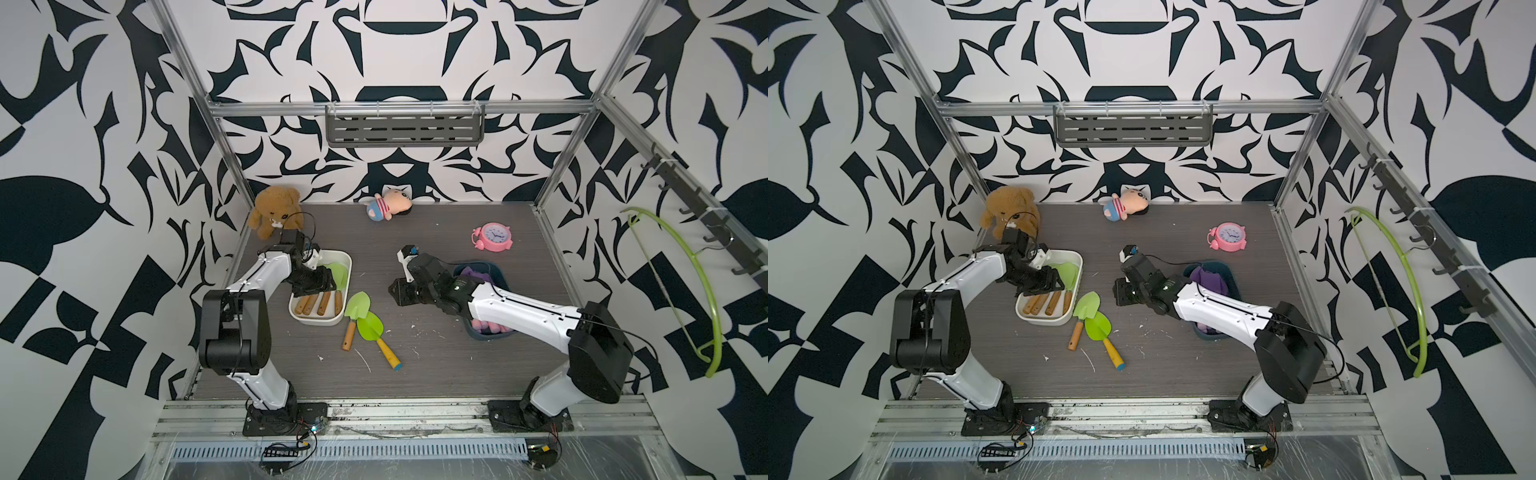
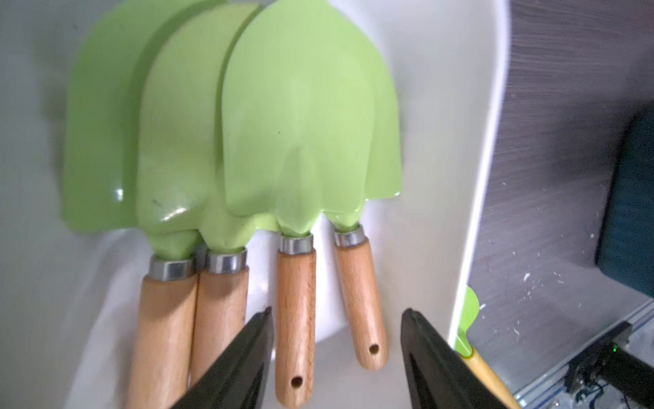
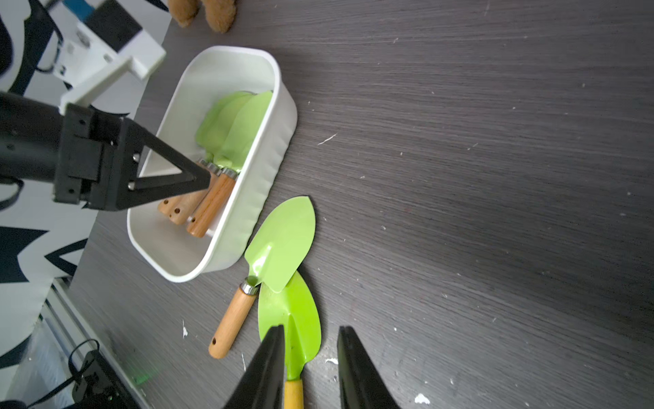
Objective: Sort the small shovels by color and place them into the storage box
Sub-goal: Place the shovel in the storage box, then pick up the shovel from the center of the board.
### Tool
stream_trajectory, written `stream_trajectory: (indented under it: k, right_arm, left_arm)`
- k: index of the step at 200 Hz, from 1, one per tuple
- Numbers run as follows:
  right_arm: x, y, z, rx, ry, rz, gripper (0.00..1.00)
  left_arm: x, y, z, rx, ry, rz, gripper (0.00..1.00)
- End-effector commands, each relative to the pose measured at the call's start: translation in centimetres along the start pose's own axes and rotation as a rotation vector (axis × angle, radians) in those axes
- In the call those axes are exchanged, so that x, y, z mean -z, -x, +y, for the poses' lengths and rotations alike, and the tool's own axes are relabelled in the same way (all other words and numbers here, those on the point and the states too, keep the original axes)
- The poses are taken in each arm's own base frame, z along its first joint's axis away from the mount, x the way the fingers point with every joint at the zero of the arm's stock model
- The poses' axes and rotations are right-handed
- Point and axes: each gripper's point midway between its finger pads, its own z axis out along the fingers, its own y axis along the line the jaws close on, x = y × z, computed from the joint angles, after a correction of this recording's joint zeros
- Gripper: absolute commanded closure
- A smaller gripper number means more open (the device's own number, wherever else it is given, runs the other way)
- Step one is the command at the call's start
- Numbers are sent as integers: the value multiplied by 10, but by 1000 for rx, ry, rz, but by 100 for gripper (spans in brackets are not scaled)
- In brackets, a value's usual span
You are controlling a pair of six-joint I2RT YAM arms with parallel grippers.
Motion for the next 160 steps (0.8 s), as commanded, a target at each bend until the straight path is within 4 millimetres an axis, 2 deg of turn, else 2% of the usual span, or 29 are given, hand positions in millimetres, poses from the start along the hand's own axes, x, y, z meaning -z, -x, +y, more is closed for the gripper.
stream_trajectory:
  k: [1,46,71,126,160]
  right_arm:
    - [11,-21,0,88,-67,124,70]
    - [16,-74,13,115,-47,331,69]
    - [13,-101,22,117,-16,426,64]
    - [-7,-140,30,139,-9,598,57]
    - [-15,-158,33,146,2,665,57]
  left_arm:
    - [16,-4,-19,-68,-73,-26,32]
    - [31,-10,-32,-125,-110,-80,28]
    - [35,-12,-35,-136,-117,-99,26]
    - [34,-14,-35,-134,-124,-97,26]
    - [34,-15,-36,-136,-130,-99,25]
